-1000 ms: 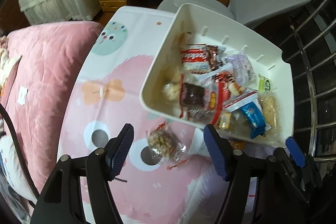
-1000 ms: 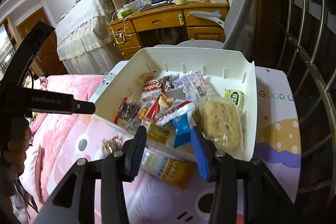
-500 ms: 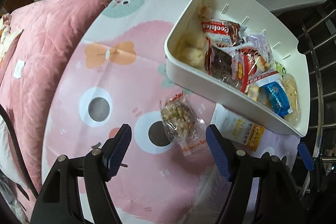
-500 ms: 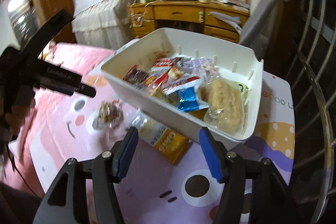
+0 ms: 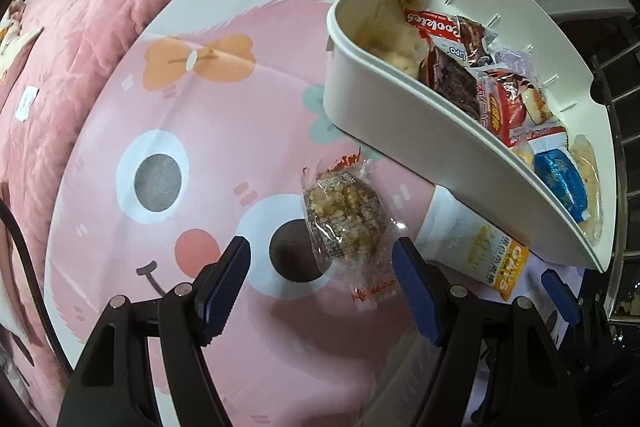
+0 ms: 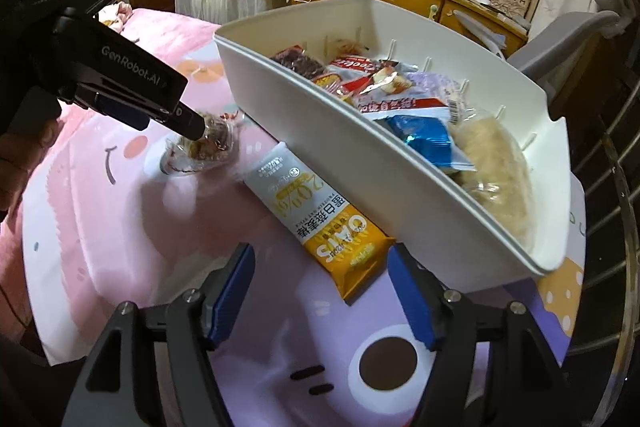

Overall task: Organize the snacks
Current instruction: 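Grasp the OATS bar with the right gripper while the left grasps the nut-snack bag, then carry the OATS bar and nut-snack bag over the white tray, then open both grippers to drop the snacks into the tray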

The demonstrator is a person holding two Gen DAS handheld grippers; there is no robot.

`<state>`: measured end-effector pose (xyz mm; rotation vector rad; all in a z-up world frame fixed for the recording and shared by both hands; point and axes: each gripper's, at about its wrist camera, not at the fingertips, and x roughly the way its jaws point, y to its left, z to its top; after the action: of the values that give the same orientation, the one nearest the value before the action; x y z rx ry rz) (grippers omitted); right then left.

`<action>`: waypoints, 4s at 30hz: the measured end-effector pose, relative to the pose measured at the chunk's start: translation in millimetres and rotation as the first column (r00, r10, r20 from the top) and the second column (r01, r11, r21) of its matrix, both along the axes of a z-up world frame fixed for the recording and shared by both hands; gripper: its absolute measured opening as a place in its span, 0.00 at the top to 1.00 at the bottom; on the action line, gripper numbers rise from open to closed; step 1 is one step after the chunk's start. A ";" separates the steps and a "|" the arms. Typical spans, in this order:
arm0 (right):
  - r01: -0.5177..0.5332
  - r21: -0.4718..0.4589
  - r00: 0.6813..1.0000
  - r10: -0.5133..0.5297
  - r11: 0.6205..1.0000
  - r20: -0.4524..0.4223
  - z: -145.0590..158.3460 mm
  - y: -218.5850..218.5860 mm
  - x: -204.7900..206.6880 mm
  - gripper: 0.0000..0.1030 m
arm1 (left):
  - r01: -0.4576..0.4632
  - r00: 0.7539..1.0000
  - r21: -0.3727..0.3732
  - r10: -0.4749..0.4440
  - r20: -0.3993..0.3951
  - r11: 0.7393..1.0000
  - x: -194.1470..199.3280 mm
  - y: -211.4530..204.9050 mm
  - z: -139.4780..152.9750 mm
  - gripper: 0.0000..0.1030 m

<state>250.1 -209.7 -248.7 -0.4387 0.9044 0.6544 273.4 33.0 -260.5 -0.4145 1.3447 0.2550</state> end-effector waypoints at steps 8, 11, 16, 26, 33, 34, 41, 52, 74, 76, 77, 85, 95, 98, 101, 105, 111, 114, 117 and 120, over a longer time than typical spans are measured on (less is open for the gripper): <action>-0.031 -0.042 0.999 0.032 0.999 0.010 -18.1 10.0 13.2 0.26 | -0.004 1.000 0.005 0.004 -0.014 1.000 13.0 -1.5 -11.1 0.30; -0.030 -0.037 1.000 0.030 0.999 -0.008 -21.4 10.8 18.6 0.25 | -0.005 1.000 0.015 0.005 -0.014 1.000 19.1 -3.5 -13.2 0.30; -0.044 -0.029 0.999 0.043 0.999 -0.029 -25.9 13.0 21.0 0.23 | 0.000 1.000 0.016 0.000 -0.027 1.000 27.8 -1.1 -18.8 0.30; -0.029 0.003 0.995 0.029 1.000 -0.101 -35.9 13.8 29.0 0.23 | -0.006 0.999 0.010 0.006 -0.040 1.000 30.0 2.1 -28.7 0.42; -0.033 0.040 0.993 0.037 0.999 -0.116 -34.0 13.1 31.8 0.28 | -0.014 1.000 0.004 0.014 -0.024 1.000 27.4 -2.9 -29.5 0.50; -0.034 0.040 0.993 0.038 0.999 -0.113 -33.4 12.5 32.2 0.33 | -0.017 1.000 0.004 0.017 -0.022 1.000 27.1 -3.5 -29.2 0.51; -0.054 0.018 0.993 0.056 0.998 -0.103 -32.7 11.6 28.8 0.45 | -0.025 1.000 0.010 0.025 -0.012 1.000 21.2 -2.3 -26.5 0.52; -0.101 -0.009 0.991 0.099 0.995 -0.092 -23.5 12.0 0.4 0.58 | -0.041 0.999 0.013 0.041 -0.004 0.999 4.0 4.6 -15.9 0.59; -0.020 0.112 1.000 0.019 0.993 0.009 72.0 -3.9 -22.1 0.58 | 0.065 0.998 0.005 -0.065 0.012 0.998 -15.7 -6.2 76.2 0.59; 0.003 0.128 1.000 -0.005 0.992 0.019 80.0 -6.6 -17.3 0.58 | 0.082 0.996 0.002 -0.082 0.025 0.997 -9.7 -7.9 85.4 0.59; 0.017 0.136 1.000 -0.020 0.991 0.022 83.1 -8.3 -13.3 0.58 | 0.091 0.995 0.001 -0.091 0.029 0.996 -6.0 -9.5 90.1 0.59; 0.175 0.183 0.982 -0.184 0.968 0.036 93.9 -28.5 24.0 0.58 | 0.182 0.977 0.023 -0.184 0.106 0.983 34.3 -27.5 123.8 0.59; 0.411 0.200 0.907 -0.422 0.889 0.012 80.8 -58.7 74.1 0.58 | 0.283 0.937 0.061 -0.289 0.198 0.957 92.8 -49.0 141.9 0.59; 0.455 0.198 0.885 -0.466 0.868 0.012 79.3 -66.5 80.3 0.58 | 0.312 0.913 0.099 -0.327 0.245 0.945 103.2 -56.4 148.7 0.54; 0.467 0.197 0.878 -0.479 0.862 0.012 82.3 -66.9 80.0 0.56 | 0.342 0.893 0.104 -0.357 0.272 0.934 105.1 -61.8 156.4 0.36; 0.491 0.157 0.866 -0.500 0.857 0.023 87.3 -60.9 70.2 0.49 | 0.372 0.873 0.108 -0.387 0.298 0.922 91.4 -60.8 165.0 0.25; 0.535 0.158 0.836 -0.547 0.830 0.040 104.1 -52.0 39.8 0.31 | 0.415 0.854 0.121 -0.432 0.290 0.902 44.5 -43.6 173.4 0.21; 0.555 0.158 0.823 -0.567 0.817 0.035 111.1 -43.9 15.3 0.22 | 0.424 0.848 0.136 -0.445 0.288 0.895 11.5 -31.3 174.9 0.20; 0.581 0.148 0.808 -0.589 0.800 0.015 113.5 -36.5 -15.0 0.17 | 0.429 0.849 0.126 -0.446 0.282 0.895 -24.8 -14.0 174.1 0.20; 0.614 0.127 0.787 -0.616 0.779 -0.027 111.1 -31.4 -49.6 0.12 | 0.425 0.857 0.112 -0.439 0.269 0.898 -63.5 5.7 170.3 0.20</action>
<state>200.5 -241.1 -137.6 -0.0108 0.9161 0.0973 209.9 38.7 -90.2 -0.0917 1.1052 -0.1465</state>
